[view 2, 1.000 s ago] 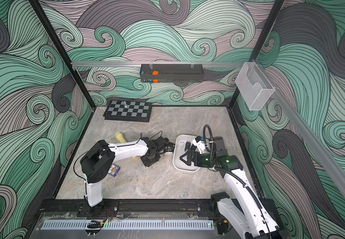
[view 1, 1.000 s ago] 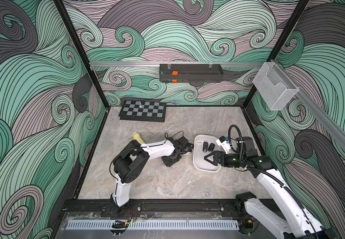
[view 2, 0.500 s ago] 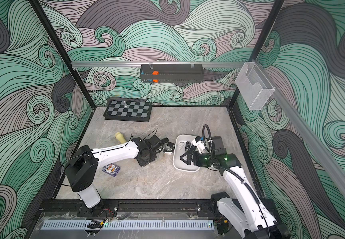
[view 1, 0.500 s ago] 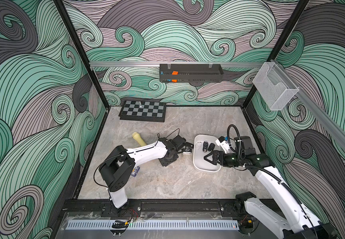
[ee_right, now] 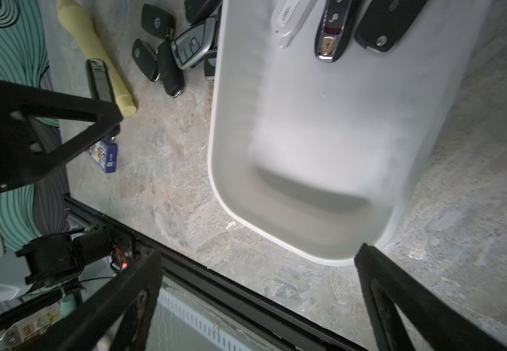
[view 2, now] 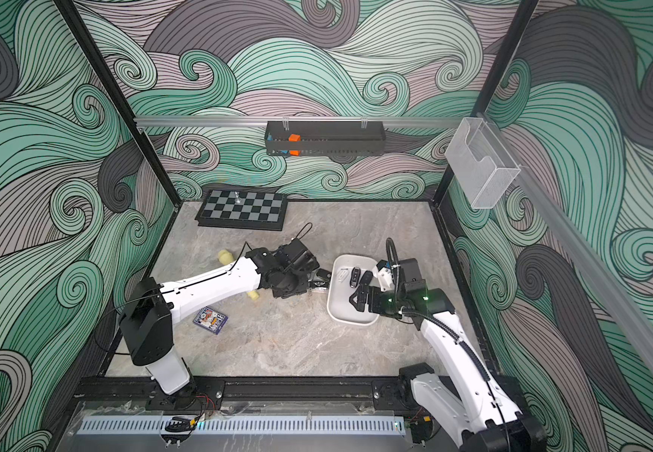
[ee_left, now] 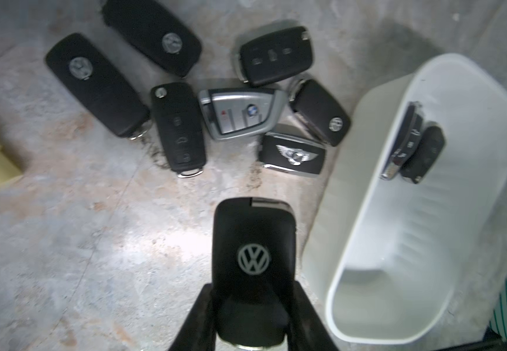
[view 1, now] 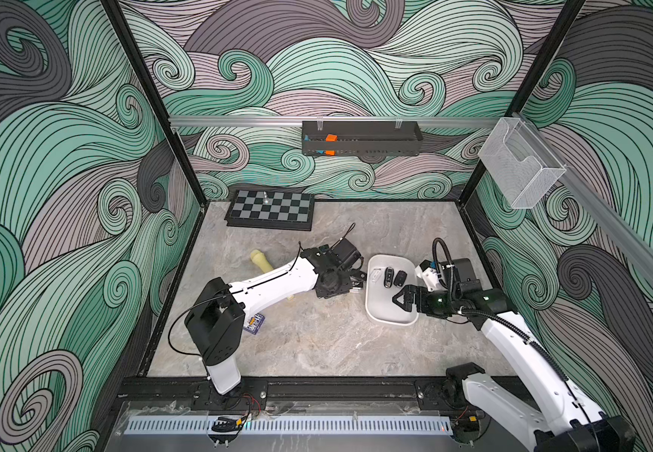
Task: Place the car key into the storage box
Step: Place the car key in the storage box.
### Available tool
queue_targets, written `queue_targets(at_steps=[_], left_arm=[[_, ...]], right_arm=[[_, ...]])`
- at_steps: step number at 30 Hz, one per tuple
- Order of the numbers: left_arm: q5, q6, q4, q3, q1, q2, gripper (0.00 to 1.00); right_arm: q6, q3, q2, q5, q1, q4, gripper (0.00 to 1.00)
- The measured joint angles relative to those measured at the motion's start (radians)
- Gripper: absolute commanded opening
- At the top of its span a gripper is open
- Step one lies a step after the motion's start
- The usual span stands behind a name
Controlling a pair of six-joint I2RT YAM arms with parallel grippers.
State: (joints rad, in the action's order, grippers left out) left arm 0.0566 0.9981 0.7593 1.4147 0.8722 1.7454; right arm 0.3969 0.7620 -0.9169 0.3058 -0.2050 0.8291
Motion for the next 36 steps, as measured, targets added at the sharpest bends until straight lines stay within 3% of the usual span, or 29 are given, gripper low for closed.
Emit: queue_targets(at_steps=[9,20,27,36], left_arm=[[-0.151,-0.180,0.011,0.253,0.030,0.179,0.27],[-0.269,-0.275,0.109,0.542,0.069,0.437,0.27],[-0.245,-0.301,0.233,0.743,0.095,0.619,0.26],[-0.167,-0.319,0.353,0.859,0.120,0.736,0.27]], right_arm=[[0.027,-0.002,0.088,-0.071,0.044,0.010,0.99],[0.047,0.011,0.195,-0.136,0.081,0.012,0.99],[0.077,0.011,0.228,-0.168,0.089,0.013,0.99],[0.105,0.011,0.269,-0.175,0.093,0.013,0.99]])
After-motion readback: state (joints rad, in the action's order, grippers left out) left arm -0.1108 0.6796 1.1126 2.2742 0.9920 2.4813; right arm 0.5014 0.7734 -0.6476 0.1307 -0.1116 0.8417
